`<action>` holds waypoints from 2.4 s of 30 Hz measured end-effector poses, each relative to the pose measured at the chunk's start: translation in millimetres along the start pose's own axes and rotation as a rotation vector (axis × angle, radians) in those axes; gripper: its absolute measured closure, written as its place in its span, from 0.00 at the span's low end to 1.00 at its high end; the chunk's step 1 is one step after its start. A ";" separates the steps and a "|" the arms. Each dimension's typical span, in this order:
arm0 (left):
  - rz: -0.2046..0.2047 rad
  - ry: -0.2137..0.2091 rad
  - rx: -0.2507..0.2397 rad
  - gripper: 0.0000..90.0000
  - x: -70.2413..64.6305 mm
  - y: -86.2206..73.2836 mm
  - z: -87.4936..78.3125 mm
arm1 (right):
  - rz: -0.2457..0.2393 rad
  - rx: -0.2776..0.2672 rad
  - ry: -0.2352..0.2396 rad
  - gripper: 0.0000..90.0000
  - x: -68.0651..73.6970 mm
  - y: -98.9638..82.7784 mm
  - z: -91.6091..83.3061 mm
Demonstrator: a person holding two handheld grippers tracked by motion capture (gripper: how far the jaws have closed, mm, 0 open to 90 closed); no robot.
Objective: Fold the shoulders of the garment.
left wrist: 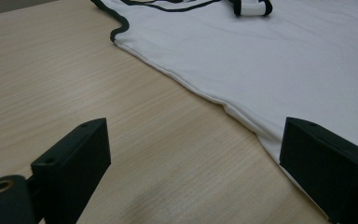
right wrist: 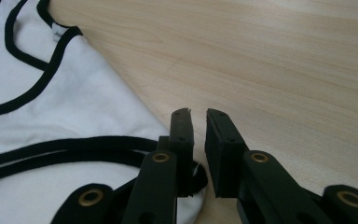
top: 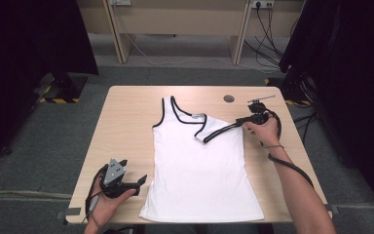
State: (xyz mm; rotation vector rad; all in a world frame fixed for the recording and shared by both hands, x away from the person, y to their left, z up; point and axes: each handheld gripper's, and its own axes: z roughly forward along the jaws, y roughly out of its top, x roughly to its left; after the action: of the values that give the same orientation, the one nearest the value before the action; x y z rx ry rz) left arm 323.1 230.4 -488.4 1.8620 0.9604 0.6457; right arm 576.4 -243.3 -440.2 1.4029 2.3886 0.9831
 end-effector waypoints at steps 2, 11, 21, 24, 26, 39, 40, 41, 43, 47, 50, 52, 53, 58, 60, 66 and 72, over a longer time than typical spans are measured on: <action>0.000 0.000 0.000 0.09 0.0 0.0 0.0 | 0.000 0.000 0.000 0.71 0.0 0.0 0.0; 0.001 0.001 -0.001 0.09 -0.2 0.0 0.0 | -0.084 0.074 -0.012 0.63 -2.6 -7.7 11.8; 0.002 0.003 0.000 0.09 -0.3 0.0 0.0 | -0.066 0.039 -0.011 0.95 -2.0 -10.7 6.7; 0.003 0.003 0.002 0.09 -0.5 0.1 0.2 | -0.028 0.018 -0.012 0.95 -4.5 -9.7 3.9; 0.004 0.003 0.002 0.09 -0.5 0.1 0.2 | -0.010 0.014 -0.026 0.95 -6.9 -9.4 3.7; 0.007 0.003 0.004 0.09 -0.7 0.1 0.2 | -0.052 -0.028 0.000 0.73 14.9 -5.6 -0.1; 0.007 0.004 0.003 0.09 -0.8 0.1 0.2 | -0.090 -0.025 0.039 0.71 25.4 -4.2 -0.6; 0.007 0.004 0.002 0.09 -0.8 0.1 0.1 | -0.114 -0.023 0.065 0.69 32.0 -3.7 -0.3; 0.007 0.004 0.003 0.09 -0.7 0.1 0.2 | -0.189 -0.009 0.120 0.65 52.7 -3.4 2.1; 0.009 0.004 0.002 0.09 -1.0 0.1 0.1 | -0.304 0.028 0.200 0.58 84.9 -6.2 10.5; 0.008 0.003 -0.001 0.09 -0.8 0.0 -0.2 | -0.380 0.076 0.201 0.55 101.4 -9.6 20.3; 0.009 0.003 -0.001 0.09 -0.9 -0.1 -0.2 | -0.417 0.086 0.187 0.55 107.0 -11.6 24.8; 0.009 0.002 -0.001 0.09 -0.9 0.0 -0.1 | -0.430 0.090 0.175 0.55 108.6 -12.3 26.3; 0.010 0.002 0.004 0.09 -1.0 0.2 0.2 | -0.471 0.085 0.169 0.55 117.6 -15.2 29.5; 0.013 0.003 0.003 0.09 -1.3 0.2 0.1 | -0.476 0.080 0.157 0.64 119.5 -15.7 32.5; 0.009 0.002 0.002 0.09 -0.9 0.1 0.1 | -0.417 0.100 0.192 0.88 114.8 -14.3 32.0; 0.006 0.001 -0.001 0.09 -0.5 0.0 -0.2 | -0.393 0.104 0.216 0.92 103.3 -10.4 14.9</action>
State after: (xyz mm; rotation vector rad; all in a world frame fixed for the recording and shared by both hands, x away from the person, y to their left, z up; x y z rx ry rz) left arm 322.6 230.1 -488.3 1.8649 0.9554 0.6508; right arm 521.7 -153.9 -442.3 0.8347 2.7599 0.9535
